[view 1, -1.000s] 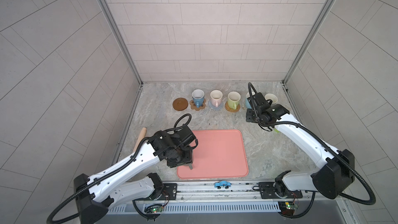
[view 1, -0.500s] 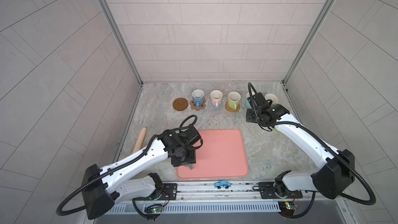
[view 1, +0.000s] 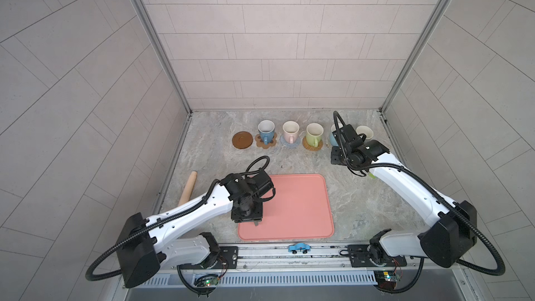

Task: Place cups on coasters
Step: Pick up the cup from the tray.

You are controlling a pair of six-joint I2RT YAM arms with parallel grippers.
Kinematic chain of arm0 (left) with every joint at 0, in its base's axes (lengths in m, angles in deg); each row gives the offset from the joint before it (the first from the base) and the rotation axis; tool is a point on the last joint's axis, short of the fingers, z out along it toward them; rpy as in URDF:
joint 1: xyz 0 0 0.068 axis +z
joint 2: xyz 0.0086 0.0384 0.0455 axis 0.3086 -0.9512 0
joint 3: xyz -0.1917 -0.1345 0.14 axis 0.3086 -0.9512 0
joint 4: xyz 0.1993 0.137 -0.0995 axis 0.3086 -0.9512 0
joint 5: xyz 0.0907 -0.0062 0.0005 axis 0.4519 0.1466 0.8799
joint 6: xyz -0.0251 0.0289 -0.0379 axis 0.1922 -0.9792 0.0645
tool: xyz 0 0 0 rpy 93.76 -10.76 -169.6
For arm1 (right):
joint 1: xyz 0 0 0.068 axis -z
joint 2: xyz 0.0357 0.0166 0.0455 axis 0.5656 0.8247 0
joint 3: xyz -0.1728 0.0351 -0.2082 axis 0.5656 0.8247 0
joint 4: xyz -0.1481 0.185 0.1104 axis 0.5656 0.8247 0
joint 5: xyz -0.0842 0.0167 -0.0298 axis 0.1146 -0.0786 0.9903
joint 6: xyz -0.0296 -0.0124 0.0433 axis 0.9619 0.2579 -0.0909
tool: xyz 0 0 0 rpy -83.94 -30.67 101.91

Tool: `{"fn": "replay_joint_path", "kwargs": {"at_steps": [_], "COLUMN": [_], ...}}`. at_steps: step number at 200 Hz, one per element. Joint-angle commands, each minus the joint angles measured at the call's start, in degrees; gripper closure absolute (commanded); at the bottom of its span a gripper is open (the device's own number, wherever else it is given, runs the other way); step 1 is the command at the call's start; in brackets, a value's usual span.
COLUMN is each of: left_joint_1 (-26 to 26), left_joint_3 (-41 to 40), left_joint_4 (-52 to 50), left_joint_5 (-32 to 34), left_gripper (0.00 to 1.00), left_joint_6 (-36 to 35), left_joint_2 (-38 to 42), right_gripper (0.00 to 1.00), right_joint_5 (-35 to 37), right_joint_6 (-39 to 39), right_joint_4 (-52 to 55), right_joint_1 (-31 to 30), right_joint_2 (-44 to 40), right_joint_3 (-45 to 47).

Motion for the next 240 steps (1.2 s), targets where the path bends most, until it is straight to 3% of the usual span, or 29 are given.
{"fn": "replay_joint_path", "kwargs": {"at_steps": [1, 69, 148, 240], "left_joint_1": [-0.2, 0.5, 4.0, 4.3], "left_joint_3": [-0.3, -0.2, -2.6, -4.4], "left_joint_4": [0.2, 1.4, 5.8, 8.8], "left_joint_5": [4.1, 7.7, 7.5, 9.5], "left_gripper": [0.52, 0.61, 0.73, 0.85], "left_joint_6": [-1.4, -3.2, -5.1, -6.8], "left_joint_2": [-0.3, -2.4, -1.8, -0.4], "right_gripper": [0.50, 0.50, 0.50, 0.50], "right_joint_5": [0.7, 1.0, 1.4, 1.7], "right_joint_6": [-0.1, -0.4, -0.5, -0.8], "right_joint_4": [1.0, 1.4, 2.1, 2.9], "right_joint_1": [-0.3, -0.3, -0.2, -0.2], "right_joint_2": [0.0, -0.1, -0.3, -0.9], "right_joint_3": [-0.6, -0.5, -0.8, -0.5]}}
